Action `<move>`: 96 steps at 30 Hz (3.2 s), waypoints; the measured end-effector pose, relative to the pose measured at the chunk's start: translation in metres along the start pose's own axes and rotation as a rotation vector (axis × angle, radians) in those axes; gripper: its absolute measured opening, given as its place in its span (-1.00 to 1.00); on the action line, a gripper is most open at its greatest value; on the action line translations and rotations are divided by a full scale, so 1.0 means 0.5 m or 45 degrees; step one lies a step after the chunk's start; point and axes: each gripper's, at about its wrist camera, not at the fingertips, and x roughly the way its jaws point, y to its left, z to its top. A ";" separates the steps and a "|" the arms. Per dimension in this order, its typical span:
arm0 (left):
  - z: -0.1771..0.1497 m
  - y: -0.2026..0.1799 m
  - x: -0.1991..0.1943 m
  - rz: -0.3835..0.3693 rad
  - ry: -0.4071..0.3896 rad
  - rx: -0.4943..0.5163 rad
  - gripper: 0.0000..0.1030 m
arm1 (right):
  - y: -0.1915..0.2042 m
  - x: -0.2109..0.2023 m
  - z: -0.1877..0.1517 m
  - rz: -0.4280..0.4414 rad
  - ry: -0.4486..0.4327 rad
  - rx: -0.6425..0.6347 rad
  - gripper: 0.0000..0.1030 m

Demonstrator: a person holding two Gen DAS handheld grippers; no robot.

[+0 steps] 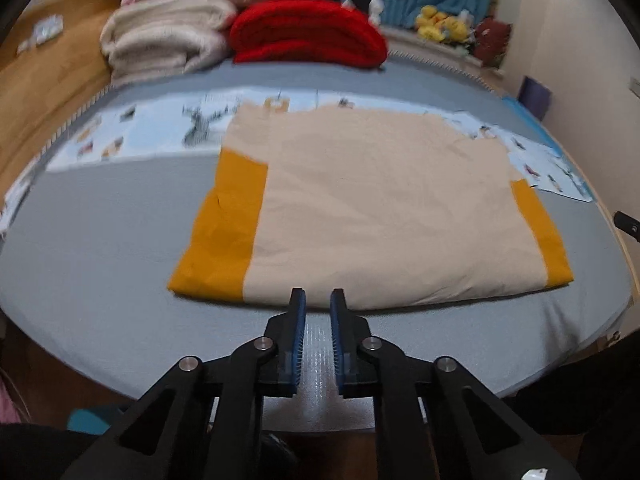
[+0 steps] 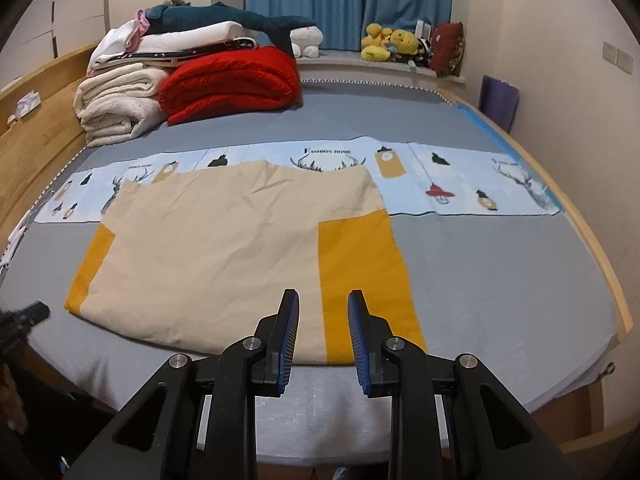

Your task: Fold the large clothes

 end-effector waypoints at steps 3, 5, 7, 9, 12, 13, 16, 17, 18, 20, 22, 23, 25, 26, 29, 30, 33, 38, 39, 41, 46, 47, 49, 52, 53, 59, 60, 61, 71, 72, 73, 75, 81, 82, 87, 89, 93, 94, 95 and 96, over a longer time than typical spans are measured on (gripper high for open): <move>0.009 0.010 0.018 -0.042 0.006 -0.054 -0.82 | 0.025 0.027 0.008 0.000 0.010 -0.024 -0.48; 0.010 0.025 0.032 -0.054 0.026 -0.100 -0.82 | 0.040 0.043 0.012 0.017 0.022 -0.028 -0.48; 0.007 0.047 0.046 -0.065 0.057 -0.162 -0.82 | 0.060 0.060 0.015 0.047 0.016 -0.036 -0.50; 0.003 0.067 0.056 -0.077 0.082 -0.216 -0.82 | 0.091 0.083 0.014 0.069 0.012 -0.076 -0.64; 0.000 0.093 0.068 -0.088 0.104 -0.284 -0.81 | 0.132 0.115 0.017 0.130 0.056 -0.089 -0.70; -0.002 0.103 0.073 -0.088 0.109 -0.308 -0.80 | 0.151 0.129 0.018 0.151 0.070 -0.102 -0.70; -0.008 0.140 0.094 -0.113 0.129 -0.438 -0.66 | 0.204 0.176 0.012 0.166 0.131 -0.169 -0.70; -0.011 0.151 0.102 -0.129 0.139 -0.479 -0.58 | 0.219 0.193 0.010 0.170 0.155 -0.185 -0.70; -0.014 0.162 0.110 -0.142 0.150 -0.523 -0.54 | 0.233 0.209 0.007 0.169 0.177 -0.201 -0.70; -0.023 0.184 0.128 -0.158 0.176 -0.616 -0.41 | 0.253 0.239 0.002 0.146 0.215 -0.228 -0.69; -0.033 0.203 0.142 -0.163 0.195 -0.697 -0.25 | 0.264 0.265 -0.003 0.122 0.253 -0.229 -0.69; -0.039 0.215 0.148 -0.168 0.197 -0.744 -0.18 | 0.269 0.285 -0.007 0.108 0.288 -0.221 -0.69; -0.048 0.236 0.159 -0.189 0.200 -0.826 -0.15 | 0.276 0.322 -0.017 0.076 0.367 -0.218 -0.69; -0.054 0.246 0.165 -0.210 0.200 -0.872 -0.14 | 0.277 0.340 -0.024 0.059 0.401 -0.216 -0.69; -0.067 0.266 0.182 -0.258 0.199 -0.975 -0.13 | 0.273 0.368 -0.032 0.032 0.437 -0.202 -0.69; -0.069 0.270 0.186 -0.267 0.191 -0.997 -0.12 | 0.273 0.376 -0.034 0.016 0.437 -0.209 -0.69; -0.068 0.270 0.197 -0.284 0.172 -1.032 -0.11 | 0.271 0.388 -0.039 -0.006 0.441 -0.213 -0.69; -0.054 0.267 0.219 -0.311 0.118 -1.057 -0.05 | 0.268 0.391 -0.037 -0.001 0.447 -0.205 -0.69; -0.052 0.267 0.222 -0.312 0.104 -1.064 -0.04 | 0.268 0.391 -0.038 -0.002 0.445 -0.210 -0.69; -0.047 0.267 0.228 -0.313 0.082 -1.076 -0.03 | 0.270 0.390 -0.039 -0.006 0.440 -0.224 -0.69; -0.025 0.257 0.244 -0.302 0.041 -1.074 -0.03 | 0.272 0.385 -0.041 -0.004 0.431 -0.230 -0.69; -0.024 0.255 0.245 -0.294 0.035 -1.072 -0.10 | 0.271 0.385 -0.041 -0.002 0.430 -0.226 -0.69; -0.017 0.252 0.251 -0.300 0.036 -1.070 -0.37 | 0.269 0.385 -0.040 0.002 0.428 -0.222 -0.69; 0.002 0.245 0.240 -0.314 0.012 -1.050 -0.75 | 0.264 0.378 -0.037 0.014 0.415 -0.196 -0.69; 0.012 0.240 0.227 -0.307 -0.003 -1.025 -0.79 | 0.262 0.375 -0.035 0.019 0.407 -0.184 -0.69; 0.096 0.208 0.122 -0.332 -0.038 -0.847 -0.83 | 0.268 0.305 -0.008 0.083 0.245 -0.172 -0.69; 0.113 0.204 0.095 -0.350 -0.042 -0.805 -0.83 | 0.274 0.287 -0.003 0.102 0.212 -0.181 -0.69; 0.133 0.199 0.065 -0.351 -0.049 -0.733 -0.83 | 0.278 0.274 0.000 0.122 0.188 -0.184 -0.69; 0.138 0.191 -0.081 -0.212 -0.200 -0.271 -0.83 | 0.388 0.267 -0.042 0.373 0.299 -0.232 -0.69; 0.127 0.192 -0.062 -0.230 -0.149 -0.324 -0.83 | 0.401 0.295 -0.055 0.400 0.380 -0.243 -0.69; 0.124 0.189 -0.054 -0.248 -0.143 -0.359 -0.83 | 0.413 0.319 -0.068 0.407 0.445 -0.264 -0.69; 0.129 0.175 -0.057 -0.206 -0.169 -0.331 -0.83 | 0.420 0.346 -0.079 0.396 0.488 -0.281 -0.69; 0.146 0.082 -0.056 -0.251 -0.197 -0.189 -0.83 | 0.351 0.260 0.013 0.344 0.270 -0.231 -0.68; 0.149 0.055 -0.055 -0.262 -0.205 -0.142 -0.83 | 0.322 0.231 0.040 0.335 0.201 -0.210 -0.67; 0.147 -0.099 -0.043 -0.339 -0.208 0.095 -0.84 | 0.149 0.102 0.161 0.243 -0.095 -0.077 -0.19; 0.141 -0.165 -0.032 -0.375 -0.190 0.195 -0.84 | 0.076 0.066 0.178 0.144 -0.173 -0.085 -0.06; 0.114 -0.308 0.007 -0.452 -0.112 0.417 -0.84 | -0.028 0.065 0.161 0.022 -0.115 0.021 -0.06; 0.105 -0.338 0.022 -0.473 -0.073 0.457 -0.84 | -0.042 0.066 0.154 0.029 -0.077 0.057 -0.06; 0.101 -0.359 0.033 -0.485 -0.044 0.481 -0.84 | -0.059 0.070 0.154 0.045 -0.068 0.101 -0.06; 0.093 -0.382 0.049 -0.501 0.001 0.511 -0.84 | -0.064 0.069 0.154 0.048 -0.069 0.120 -0.06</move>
